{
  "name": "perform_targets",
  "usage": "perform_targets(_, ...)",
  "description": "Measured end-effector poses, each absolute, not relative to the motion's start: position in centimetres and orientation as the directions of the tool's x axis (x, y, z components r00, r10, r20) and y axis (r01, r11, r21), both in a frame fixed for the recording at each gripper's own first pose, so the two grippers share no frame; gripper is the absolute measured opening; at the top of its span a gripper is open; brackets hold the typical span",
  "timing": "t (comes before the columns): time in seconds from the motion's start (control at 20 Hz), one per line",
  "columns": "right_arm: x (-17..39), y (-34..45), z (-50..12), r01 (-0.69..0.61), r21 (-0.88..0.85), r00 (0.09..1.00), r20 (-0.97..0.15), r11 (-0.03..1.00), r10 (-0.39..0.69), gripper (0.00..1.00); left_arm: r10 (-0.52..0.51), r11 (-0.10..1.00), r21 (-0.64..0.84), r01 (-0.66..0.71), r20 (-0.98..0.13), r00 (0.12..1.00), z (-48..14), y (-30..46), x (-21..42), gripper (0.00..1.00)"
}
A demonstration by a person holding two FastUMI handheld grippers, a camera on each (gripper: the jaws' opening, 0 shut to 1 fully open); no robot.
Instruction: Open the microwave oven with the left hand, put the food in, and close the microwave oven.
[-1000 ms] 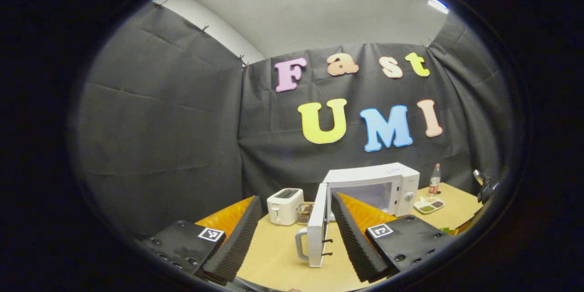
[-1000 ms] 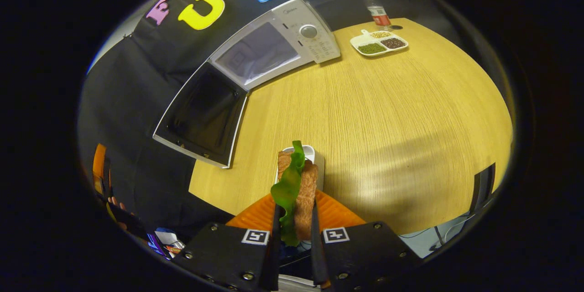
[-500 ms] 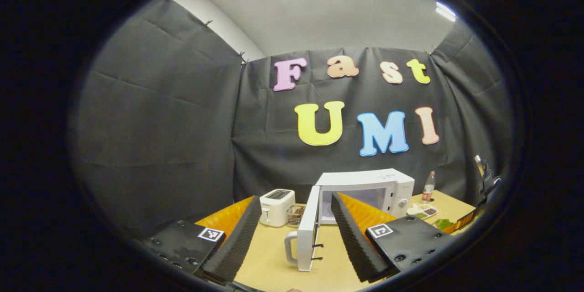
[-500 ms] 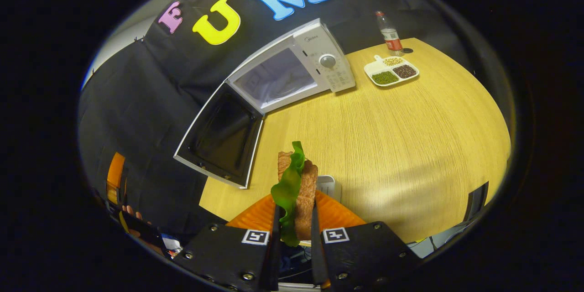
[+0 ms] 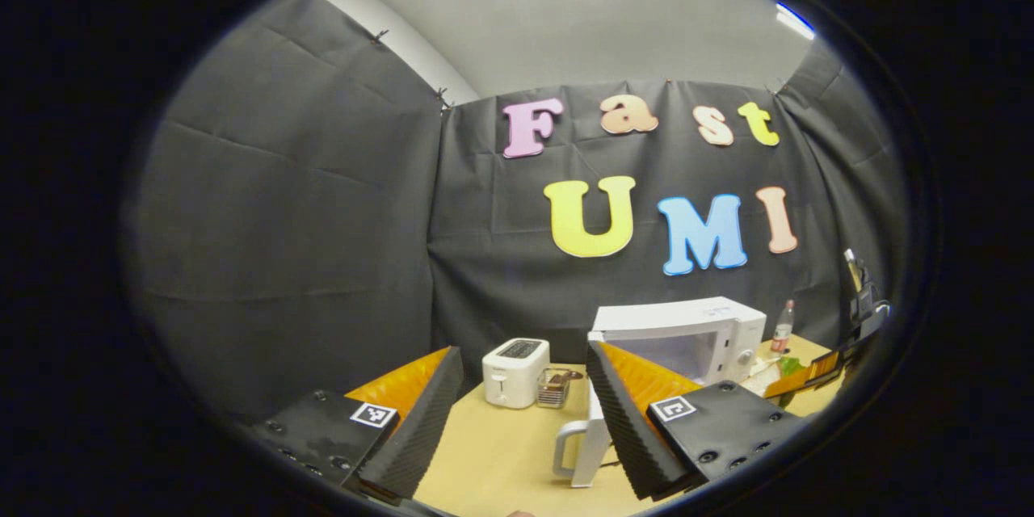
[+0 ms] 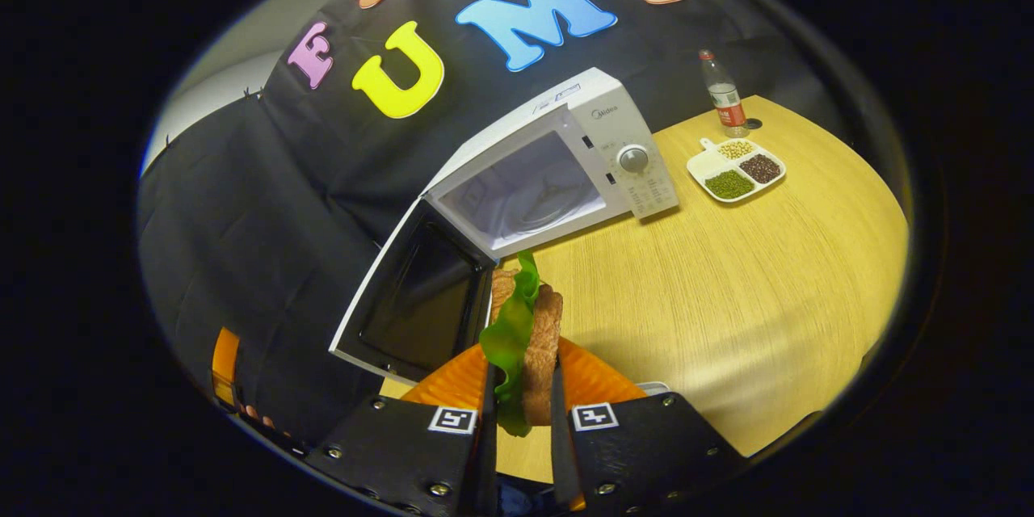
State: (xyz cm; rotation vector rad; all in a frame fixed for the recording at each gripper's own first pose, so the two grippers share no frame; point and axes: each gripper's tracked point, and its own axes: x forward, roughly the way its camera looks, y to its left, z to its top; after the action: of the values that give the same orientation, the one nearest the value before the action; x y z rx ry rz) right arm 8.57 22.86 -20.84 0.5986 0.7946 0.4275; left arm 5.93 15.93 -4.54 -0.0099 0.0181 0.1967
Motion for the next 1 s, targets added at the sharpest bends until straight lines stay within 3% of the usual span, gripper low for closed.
perform_targets(0.15, 10.9, 24.6, -20.7, -0.120, 0.643, 0.663, -0.515, 0.756, 0.544, 0.28, 0.201, 0.980, -0.004, -0.201, -0.024, 0.979, -5.0, 18.1, 7.2, 1.00)
perform_targets(0.2, 11.7, 25.2, -20.7, -0.118, 0.642, 0.674, -0.509, 0.758, 0.536, 0.28, 0.204, 0.979, -0.005, -0.205, -0.026, 0.979, -5.2, 18.7, 7.6, 0.93)
perform_targets(0.25, 12.5, 25.7, -20.8, -0.113, 0.640, 0.684, -0.505, 0.760, 0.526, 0.28, 0.208, 0.978, -0.008, -0.209, -0.031, 0.978, -5.5, 19.3, 7.9, 1.00)
perform_targets(0.65, 19.4, 29.8, -22.5, -0.076, 0.645, 0.742, -0.474, 0.761, 0.475, 0.28, 0.225, 0.974, -0.001, -0.226, -0.082, 0.971, -8.6, 23.8, 10.2, 1.00)
perform_targets(0.75, 20.9, 30.7, -22.9, -0.077, 0.638, 0.752, -0.467, 0.766, 0.465, 0.28, 0.233, 0.972, -0.003, -0.235, -0.093, 0.968, -9.1, 24.7, 11.0, 0.93)
perform_targets(0.8, 21.7, 31.1, -23.0, -0.076, 0.638, 0.758, -0.462, 0.766, 0.461, 0.28, 0.234, 0.972, -0.006, -0.235, -0.095, 0.968, -9.3, 25.0, 11.5, 0.98)
perform_targets(1.0, 25.0, 32.4, -23.9, -0.059, 0.644, 0.785, -0.443, 0.763, 0.434, 0.28, 0.235, 0.972, 0.004, -0.236, -0.101, 0.967, -9.8, 26.3, 12.9, 0.98)
